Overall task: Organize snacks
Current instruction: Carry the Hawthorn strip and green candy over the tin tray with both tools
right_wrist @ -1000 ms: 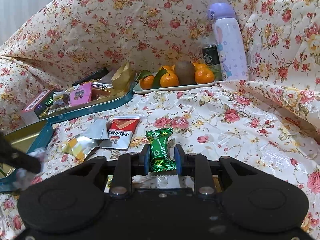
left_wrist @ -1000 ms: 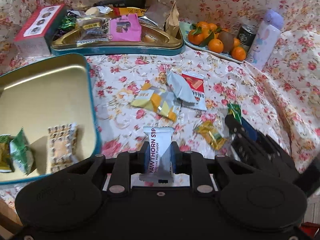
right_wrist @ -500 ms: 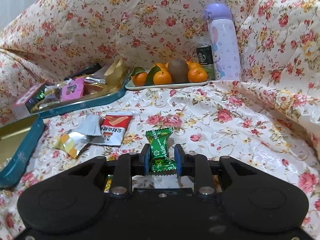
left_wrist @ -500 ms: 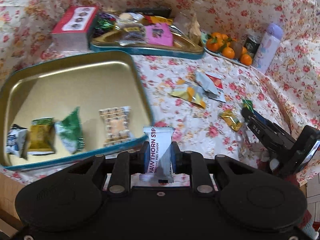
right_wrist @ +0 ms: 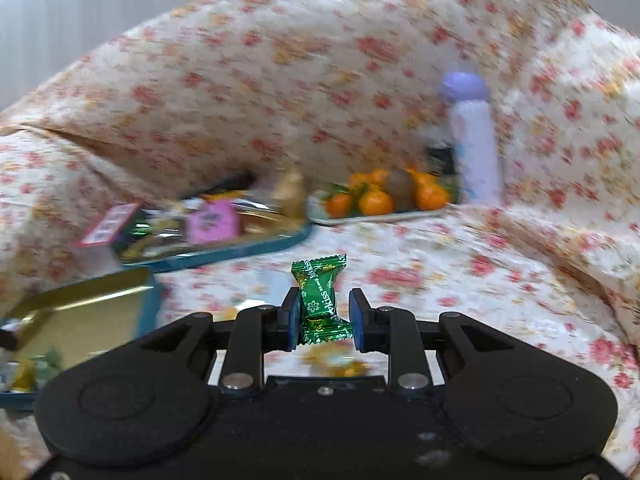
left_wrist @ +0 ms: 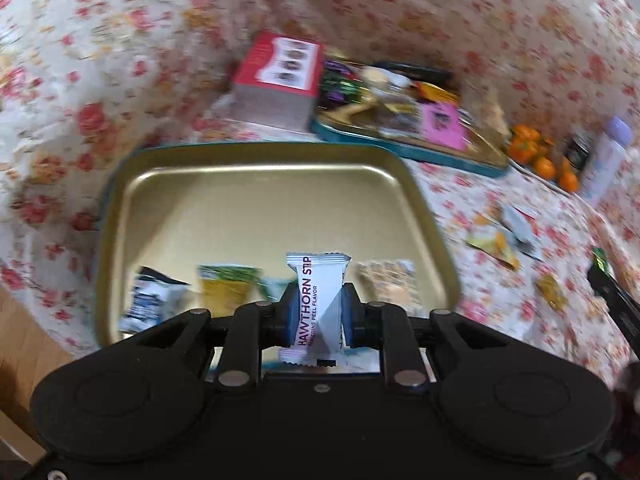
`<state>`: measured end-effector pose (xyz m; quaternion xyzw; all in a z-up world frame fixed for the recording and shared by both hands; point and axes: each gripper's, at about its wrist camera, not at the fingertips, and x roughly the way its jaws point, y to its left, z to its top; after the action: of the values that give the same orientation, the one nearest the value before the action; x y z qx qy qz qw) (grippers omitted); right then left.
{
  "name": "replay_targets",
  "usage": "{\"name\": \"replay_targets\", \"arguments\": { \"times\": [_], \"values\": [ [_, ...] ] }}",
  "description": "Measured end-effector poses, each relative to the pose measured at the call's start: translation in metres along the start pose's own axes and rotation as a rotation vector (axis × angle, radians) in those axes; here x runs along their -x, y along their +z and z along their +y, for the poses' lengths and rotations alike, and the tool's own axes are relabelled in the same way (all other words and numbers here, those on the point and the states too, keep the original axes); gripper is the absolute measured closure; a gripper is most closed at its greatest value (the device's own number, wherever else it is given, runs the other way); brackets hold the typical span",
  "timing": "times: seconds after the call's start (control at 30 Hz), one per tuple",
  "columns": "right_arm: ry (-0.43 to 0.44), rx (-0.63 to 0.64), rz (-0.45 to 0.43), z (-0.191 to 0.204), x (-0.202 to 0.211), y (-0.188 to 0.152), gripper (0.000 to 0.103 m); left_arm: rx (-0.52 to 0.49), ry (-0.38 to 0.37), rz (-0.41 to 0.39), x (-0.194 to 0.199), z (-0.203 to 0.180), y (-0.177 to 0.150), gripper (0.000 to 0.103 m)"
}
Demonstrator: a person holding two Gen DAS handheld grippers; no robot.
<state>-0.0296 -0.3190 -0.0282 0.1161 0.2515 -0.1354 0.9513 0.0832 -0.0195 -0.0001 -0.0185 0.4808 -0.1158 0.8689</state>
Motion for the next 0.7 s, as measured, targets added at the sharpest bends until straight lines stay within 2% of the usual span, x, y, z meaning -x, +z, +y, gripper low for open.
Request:
{"name": "replay_targets", "arguments": {
  "times": [0.27, 0.37, 0.47, 0.7],
  "values": [
    [0.203, 0.061, 0.021, 0.088, 0.004, 0.014, 0.077, 0.101, 0.035, -0.049, -0.002, 0.049, 0.013, 0.075],
    [0.27, 0.08, 0.033, 0.121, 0.003, 0.018, 0.077, 0.108, 0.043, -0.052, -0.003, 0.058, 0.016, 0.075],
    [0.311, 0.088, 0.047, 0.15, 0.001, 0.018, 0.076, 0.104, 0.084, -0.071, -0.005, 0.064, 0.016, 0.075],
    [0.359, 0.082, 0.082, 0.2, -0.005, 0.006, 0.076, 0.145, 0.098, -0.052, -0.015, 0.082, 0.011, 0.075]
  ]
}}
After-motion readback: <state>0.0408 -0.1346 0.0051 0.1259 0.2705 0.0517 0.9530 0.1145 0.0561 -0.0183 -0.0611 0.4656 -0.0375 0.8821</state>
